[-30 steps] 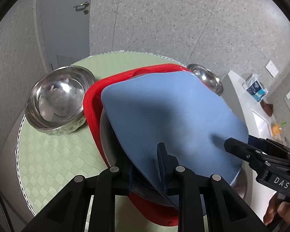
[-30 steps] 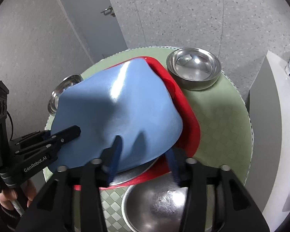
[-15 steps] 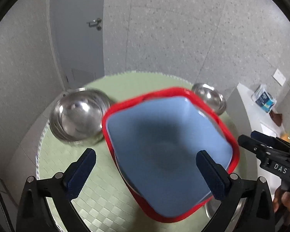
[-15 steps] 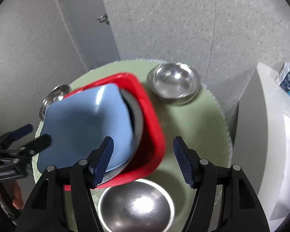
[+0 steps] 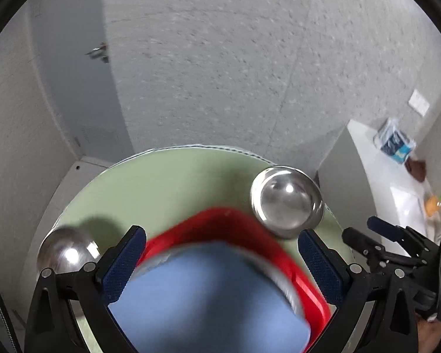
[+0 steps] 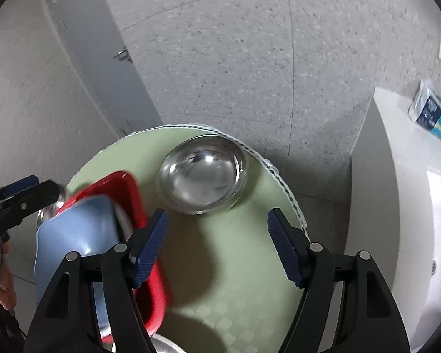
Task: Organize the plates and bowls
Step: 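Grasp the upside-down small steel bowl rim with both grippers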
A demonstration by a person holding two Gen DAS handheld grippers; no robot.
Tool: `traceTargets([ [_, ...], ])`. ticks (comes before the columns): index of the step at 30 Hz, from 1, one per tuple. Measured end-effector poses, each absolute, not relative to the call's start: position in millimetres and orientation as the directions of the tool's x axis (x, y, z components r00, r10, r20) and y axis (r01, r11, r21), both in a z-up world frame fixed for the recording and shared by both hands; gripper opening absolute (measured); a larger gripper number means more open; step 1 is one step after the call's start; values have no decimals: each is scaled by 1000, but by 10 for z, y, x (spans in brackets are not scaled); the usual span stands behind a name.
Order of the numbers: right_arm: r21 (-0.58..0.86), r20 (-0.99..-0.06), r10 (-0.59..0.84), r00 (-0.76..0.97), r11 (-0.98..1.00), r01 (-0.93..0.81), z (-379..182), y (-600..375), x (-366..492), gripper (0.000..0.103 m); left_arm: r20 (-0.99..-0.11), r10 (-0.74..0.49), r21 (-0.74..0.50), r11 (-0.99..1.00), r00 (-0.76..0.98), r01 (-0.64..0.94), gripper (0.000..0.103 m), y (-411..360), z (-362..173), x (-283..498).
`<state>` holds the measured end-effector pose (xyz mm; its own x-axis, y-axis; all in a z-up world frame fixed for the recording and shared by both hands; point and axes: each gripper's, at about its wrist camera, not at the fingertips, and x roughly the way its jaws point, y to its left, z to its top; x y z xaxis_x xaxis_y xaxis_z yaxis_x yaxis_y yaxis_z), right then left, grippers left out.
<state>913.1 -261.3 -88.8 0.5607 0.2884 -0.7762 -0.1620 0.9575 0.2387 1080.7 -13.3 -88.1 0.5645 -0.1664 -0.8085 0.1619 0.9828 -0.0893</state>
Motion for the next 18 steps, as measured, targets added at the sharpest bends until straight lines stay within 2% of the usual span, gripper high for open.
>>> traceTargets([
  [10,302,-817,309,486,949,-95,-1348,-2712,9735,72,-899,-56,39,977,434,207,100,-689,-1433,11850],
  [16,350,-833,348,430,934,-78,-1626,-2730,9911,68,-941,-11,78,965,338,249,82,-988,-1766,12247],
  [17,372,-831,370,416,925,-79,-1674,-2733,9935,65,-947,-10,77,964,321,255,75,-1052,-1828,12315],
  [18,388,-828,385,407,918,-80,-1703,-2743,9950,62,-951,-10,73,964,308,257,61,-1090,-1862,12370],
])
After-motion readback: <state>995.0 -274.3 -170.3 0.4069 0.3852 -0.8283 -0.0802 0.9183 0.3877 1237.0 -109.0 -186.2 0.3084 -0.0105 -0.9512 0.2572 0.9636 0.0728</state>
